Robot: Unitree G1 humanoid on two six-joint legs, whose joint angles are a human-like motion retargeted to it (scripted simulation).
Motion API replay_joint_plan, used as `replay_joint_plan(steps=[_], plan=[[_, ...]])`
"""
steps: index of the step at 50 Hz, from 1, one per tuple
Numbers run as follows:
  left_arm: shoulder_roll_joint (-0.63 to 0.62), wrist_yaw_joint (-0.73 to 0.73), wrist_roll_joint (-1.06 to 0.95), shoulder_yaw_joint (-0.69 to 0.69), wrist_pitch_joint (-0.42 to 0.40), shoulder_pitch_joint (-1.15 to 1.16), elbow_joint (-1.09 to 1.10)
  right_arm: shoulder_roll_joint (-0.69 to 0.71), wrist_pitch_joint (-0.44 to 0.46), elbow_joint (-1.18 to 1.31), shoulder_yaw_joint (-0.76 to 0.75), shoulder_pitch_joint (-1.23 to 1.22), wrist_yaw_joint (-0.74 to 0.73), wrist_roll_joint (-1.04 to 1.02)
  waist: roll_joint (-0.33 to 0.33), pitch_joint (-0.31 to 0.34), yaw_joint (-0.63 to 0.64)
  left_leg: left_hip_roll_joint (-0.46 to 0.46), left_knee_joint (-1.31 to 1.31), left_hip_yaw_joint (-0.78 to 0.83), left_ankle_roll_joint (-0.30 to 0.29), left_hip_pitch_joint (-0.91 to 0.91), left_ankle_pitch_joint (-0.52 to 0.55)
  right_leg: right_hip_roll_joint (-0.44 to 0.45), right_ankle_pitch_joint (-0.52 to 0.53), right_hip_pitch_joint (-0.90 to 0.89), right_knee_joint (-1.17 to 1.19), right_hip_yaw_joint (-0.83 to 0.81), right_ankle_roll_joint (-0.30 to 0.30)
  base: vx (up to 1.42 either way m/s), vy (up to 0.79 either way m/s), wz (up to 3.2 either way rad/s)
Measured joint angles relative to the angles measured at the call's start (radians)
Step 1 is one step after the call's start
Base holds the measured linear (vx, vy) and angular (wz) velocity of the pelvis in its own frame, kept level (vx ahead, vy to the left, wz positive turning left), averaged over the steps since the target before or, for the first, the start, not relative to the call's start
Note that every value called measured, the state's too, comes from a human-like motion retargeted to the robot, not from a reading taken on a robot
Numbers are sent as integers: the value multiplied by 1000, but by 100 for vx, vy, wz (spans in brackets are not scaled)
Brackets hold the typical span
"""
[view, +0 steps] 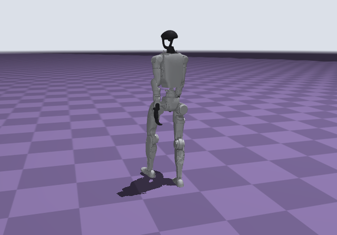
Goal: Walk run
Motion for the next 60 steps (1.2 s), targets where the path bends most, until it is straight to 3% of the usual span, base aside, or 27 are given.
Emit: replay_joint_plan(steps=[3,7,11,15,18,21,25,29,32,35,38,44,49,50,53,56,60], plan=[[-4,-1,-15,-5,-5,-17,-9,3,-3,5,8,8,-3,0,7,-1,11,-10,-17,-33,18,0,7,-1,0,51,4,11,26,64,9,-39],[-16,14,-38,-18,-16,-42,-28,7,1,45,9,57,3,-37,12,-30,31,-8,57,36,120,15,-9,-20,59,80,72,69,78,77,16,-64],[-24,-2,-68,-39,-22,-105,-60,14,-8,98,-1,130,-27,-84,48,-45,30,17,103,-6,154,58,-101,-30,275,18,290,105,102,61,14,-50],[-17,-38,-96,-79,-37,-186,-104,-6,-1,150,10,195,-47,-120,106,-61,27,78,69,19,174,138,-154,-77,418,-148,665,37,55,56,13,-47],[5,-55,-95,-81,-49,-261,-134,-4,5,168,-4,236,-61,-175,111,-67,5,82,43,27,186,171,-174,-99,323,-309,842,45,65,48,6,-25],[21,-64,-97,-91,-61,-331,-158,0,10,183,-28,278,-74,-177,101,-68,-40,52,8,3,206,211,-181,-107,262,-432,838,38,100,51,2,46],[38,-81,-116,-99,-79,-401,-191,0,13,190,-50,331,-68,-166,76,-67,-94,4,-21,-13,223,270,-203,-146,181,-516,598,-26,82,42,0,42],[52,-107,-120,-94,-97,-438,-228,3,21,196,-65,360,-70,-166,20,-47,-143,-66,-37,-21,234,355,-234,-133,229,-525,234,29,115,54,-7,44],[59,-121,-121,-104,-101,-451,-238,5,26,203,-70,370,-63,-151,3,-41,-156,-81,-37,-34,230,414,-260,-109,243,-534,108,99,115,58,-13,38],[49,-120,-116,-111,-105,-444,-240,3,32,203,-77,369,-55,-149,3,-44,-153,-80,-35,-51,226,464,-282,-100,282,-533,110,94,70,55,-14,30],[37,-119,-110,-111,-101,-408,-228,-2,31,201,-72,357,-57,-158,13,-61,-157,-61,-33,-46,219,510,-275,-103,255,-527,186,61,13,68,-20,24],[17,-88,-52,-106,-93,-261,-194,12,23,184,-52,298,-75,-129,5,-80,-146,-29,96,23,187,535,-99,-98,116,-454,252,82,-15,54,-16,0],[14,-38,1,-85,-70,-141,-133,36,10,151,-28,227,-70,-82,-85,-68,-121,-48,477,138,257,397,76,-157,72,-346,194,97,-15,56,-22,12],[13,-29,6,-79,-64,-124,-118,38,9,140,-24,209,-63,-74,-101,-62,-117,-49,572,162,277,352,83,-173,65,-326,184,83,-15,40,-15,33],[4,-8,5,-59,-45,-83,-70,30,9,107,-8,143,-51,-53,-118,-55,-118,2,743,239,305,225,-33,-182,47,-286,153,68,-16,35,-10,36],[-6,7,7,-36,-32,-40,-41,27,7,77,-3,77,-43,-42,-100,-51,-114,35,725,259,266,116,-81,-152,39,-237,102,33,-21,30,-6,9],[-8,13,21,-19,-20,8,-21,26,4,23,0,17,-27,-8,-69,-34,-91,6,461,222,173,36,-84,-92,24,-170,46,16,-29,41,-7,-8]])
